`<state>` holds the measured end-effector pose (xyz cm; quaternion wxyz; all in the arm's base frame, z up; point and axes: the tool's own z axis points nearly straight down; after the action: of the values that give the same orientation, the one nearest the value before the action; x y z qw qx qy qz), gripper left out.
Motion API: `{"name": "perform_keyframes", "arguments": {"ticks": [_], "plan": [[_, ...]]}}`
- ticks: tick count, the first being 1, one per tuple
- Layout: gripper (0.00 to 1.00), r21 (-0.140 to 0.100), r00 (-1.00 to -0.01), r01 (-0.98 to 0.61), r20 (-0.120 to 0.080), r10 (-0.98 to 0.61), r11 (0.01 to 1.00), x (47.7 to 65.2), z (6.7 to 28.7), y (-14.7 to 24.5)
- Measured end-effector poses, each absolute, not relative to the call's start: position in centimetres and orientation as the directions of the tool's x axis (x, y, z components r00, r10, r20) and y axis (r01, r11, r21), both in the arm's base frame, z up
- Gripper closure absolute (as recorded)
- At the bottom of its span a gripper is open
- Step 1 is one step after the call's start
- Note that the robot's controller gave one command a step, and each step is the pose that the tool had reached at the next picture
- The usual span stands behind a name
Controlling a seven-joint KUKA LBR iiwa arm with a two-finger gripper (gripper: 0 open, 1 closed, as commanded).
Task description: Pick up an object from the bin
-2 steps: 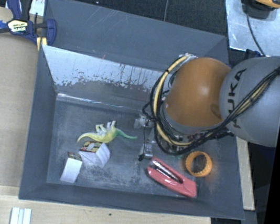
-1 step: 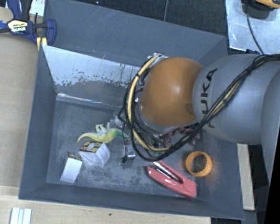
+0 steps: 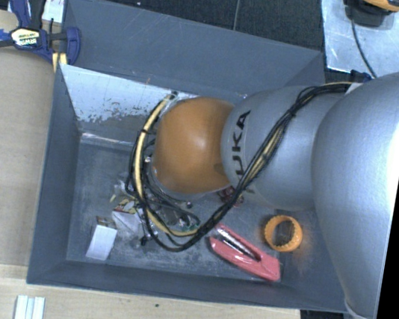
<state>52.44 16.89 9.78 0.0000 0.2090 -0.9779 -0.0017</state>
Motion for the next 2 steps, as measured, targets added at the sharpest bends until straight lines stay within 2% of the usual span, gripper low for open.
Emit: {"name": "perform_keyframes", "arguments": {"ticks": [1, 2], "plan": [[0.0, -0.004, -0.802, -0.597, -0.011, -0.597, 0.802, 54.1, 10.5, 17.6], [0.0, 0.0, -0.935, -0.354, -0.007, -0.354, 0.935, 54.5, 7.9, 14.9]]}}
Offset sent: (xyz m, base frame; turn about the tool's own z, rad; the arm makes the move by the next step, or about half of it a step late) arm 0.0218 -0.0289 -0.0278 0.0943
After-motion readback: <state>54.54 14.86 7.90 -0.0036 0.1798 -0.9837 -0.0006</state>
